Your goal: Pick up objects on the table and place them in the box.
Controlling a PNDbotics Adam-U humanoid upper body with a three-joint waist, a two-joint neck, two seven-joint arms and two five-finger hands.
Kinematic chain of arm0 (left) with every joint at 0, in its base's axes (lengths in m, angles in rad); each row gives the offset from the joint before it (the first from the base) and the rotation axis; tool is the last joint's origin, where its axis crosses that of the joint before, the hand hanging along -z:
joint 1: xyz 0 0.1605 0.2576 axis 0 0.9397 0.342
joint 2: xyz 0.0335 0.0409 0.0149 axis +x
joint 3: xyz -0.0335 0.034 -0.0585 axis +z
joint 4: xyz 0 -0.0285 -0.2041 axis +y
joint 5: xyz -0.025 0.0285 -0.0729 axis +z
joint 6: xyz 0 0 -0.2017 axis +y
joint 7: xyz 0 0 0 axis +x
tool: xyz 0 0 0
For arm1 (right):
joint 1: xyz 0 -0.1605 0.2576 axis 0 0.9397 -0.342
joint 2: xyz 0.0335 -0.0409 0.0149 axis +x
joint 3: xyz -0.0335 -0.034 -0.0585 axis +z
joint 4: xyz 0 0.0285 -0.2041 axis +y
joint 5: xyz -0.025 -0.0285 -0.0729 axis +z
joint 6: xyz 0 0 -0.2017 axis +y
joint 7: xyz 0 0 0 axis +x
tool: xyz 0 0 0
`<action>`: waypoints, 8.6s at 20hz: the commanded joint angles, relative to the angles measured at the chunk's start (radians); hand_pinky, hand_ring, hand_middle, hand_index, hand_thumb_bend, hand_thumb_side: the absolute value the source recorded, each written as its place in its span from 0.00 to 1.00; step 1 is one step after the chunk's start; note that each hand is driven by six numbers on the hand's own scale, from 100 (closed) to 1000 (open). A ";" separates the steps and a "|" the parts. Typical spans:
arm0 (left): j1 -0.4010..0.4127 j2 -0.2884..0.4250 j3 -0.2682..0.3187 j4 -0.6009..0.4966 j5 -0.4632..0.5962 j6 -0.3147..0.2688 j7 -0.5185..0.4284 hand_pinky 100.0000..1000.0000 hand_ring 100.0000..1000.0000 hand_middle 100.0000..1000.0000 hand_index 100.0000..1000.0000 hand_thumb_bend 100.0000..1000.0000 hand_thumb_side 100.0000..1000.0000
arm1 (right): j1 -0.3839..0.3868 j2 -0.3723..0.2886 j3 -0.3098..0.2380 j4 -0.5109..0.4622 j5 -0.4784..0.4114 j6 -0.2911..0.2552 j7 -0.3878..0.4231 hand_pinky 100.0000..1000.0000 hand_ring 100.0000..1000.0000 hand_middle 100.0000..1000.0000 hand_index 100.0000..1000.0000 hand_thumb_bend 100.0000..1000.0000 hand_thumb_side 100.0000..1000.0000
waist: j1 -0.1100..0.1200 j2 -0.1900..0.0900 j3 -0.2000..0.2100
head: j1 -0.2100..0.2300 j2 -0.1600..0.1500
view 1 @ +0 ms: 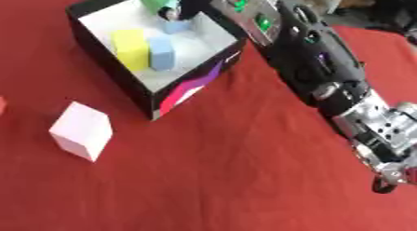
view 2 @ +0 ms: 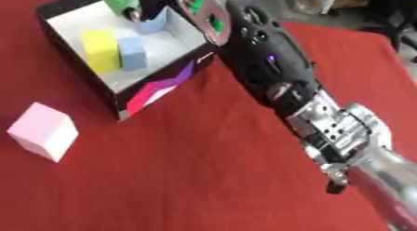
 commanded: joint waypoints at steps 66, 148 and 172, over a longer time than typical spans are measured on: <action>0.071 0.262 0.081 0.061 -0.059 -0.189 0.064 0.82 0.73 0.80 0.77 0.00 0.64 | 0.855 -0.253 -0.351 -0.778 -1.085 -0.016 -0.889 0.98 0.73 0.75 0.83 0.00 0.52 | 0.091 -0.060 -0.189 | 0.236 0.020; -0.272 0.617 -0.379 0.831 -0.951 -0.792 -0.541 0.85 0.84 0.76 0.82 0.41 0.11 | 0.938 -0.121 -0.307 -0.606 -1.091 -0.020 -0.868 0.99 0.70 0.73 0.79 0.00 0.54 | 0.132 -0.072 -0.244 | 0.380 0.072; -0.375 0.619 -0.305 0.694 -0.784 -0.723 -0.606 0.86 0.84 0.76 0.86 0.34 0.34 | 0.956 -0.137 -0.309 -0.615 -1.104 -0.016 -0.848 1.00 0.71 0.74 0.80 0.00 0.53 | 0.124 -0.084 -0.233 | 0.343 0.078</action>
